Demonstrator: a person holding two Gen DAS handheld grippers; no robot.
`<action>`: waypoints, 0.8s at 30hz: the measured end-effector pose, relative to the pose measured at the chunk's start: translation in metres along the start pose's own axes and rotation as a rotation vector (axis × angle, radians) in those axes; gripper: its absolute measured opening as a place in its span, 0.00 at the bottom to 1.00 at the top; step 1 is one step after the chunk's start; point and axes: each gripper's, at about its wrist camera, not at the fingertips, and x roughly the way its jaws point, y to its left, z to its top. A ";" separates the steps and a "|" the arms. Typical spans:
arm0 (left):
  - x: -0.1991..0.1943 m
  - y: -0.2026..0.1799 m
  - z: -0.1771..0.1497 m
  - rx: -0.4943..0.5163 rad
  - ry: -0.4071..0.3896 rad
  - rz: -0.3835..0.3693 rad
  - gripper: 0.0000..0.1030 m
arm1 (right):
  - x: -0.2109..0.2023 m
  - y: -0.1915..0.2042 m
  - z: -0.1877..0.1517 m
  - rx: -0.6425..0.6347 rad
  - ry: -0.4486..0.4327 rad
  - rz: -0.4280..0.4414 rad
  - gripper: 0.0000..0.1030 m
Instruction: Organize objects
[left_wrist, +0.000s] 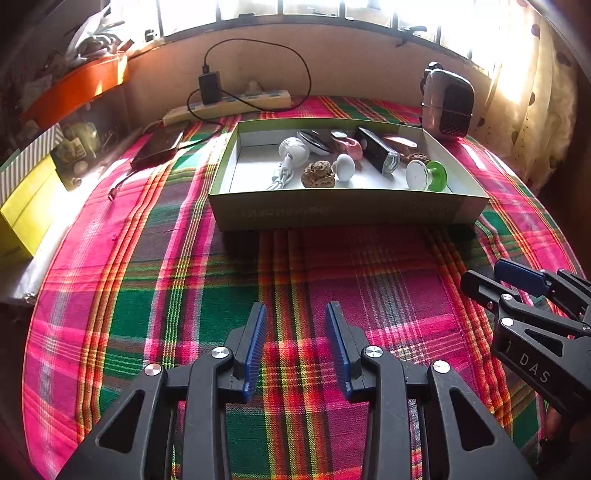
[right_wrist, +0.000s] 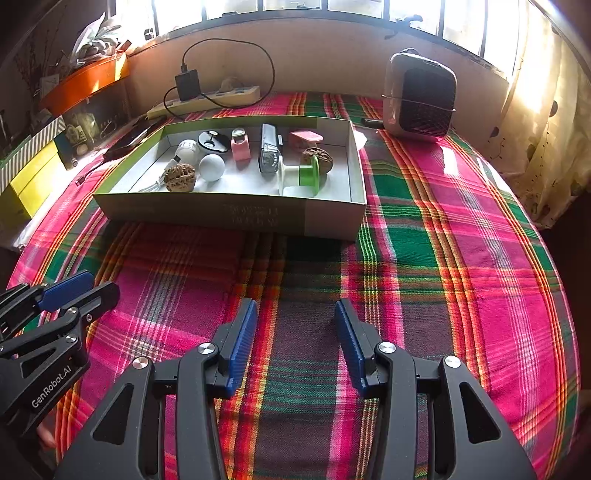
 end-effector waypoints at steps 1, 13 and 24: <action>-0.001 -0.001 0.000 0.004 -0.004 0.006 0.31 | -0.001 -0.001 -0.001 0.002 -0.001 -0.002 0.45; -0.002 0.000 -0.001 -0.019 -0.007 0.003 0.31 | -0.006 -0.007 -0.010 0.026 0.003 -0.019 0.58; -0.002 0.000 -0.001 -0.017 -0.007 0.005 0.31 | -0.005 -0.007 -0.009 0.026 0.003 -0.021 0.58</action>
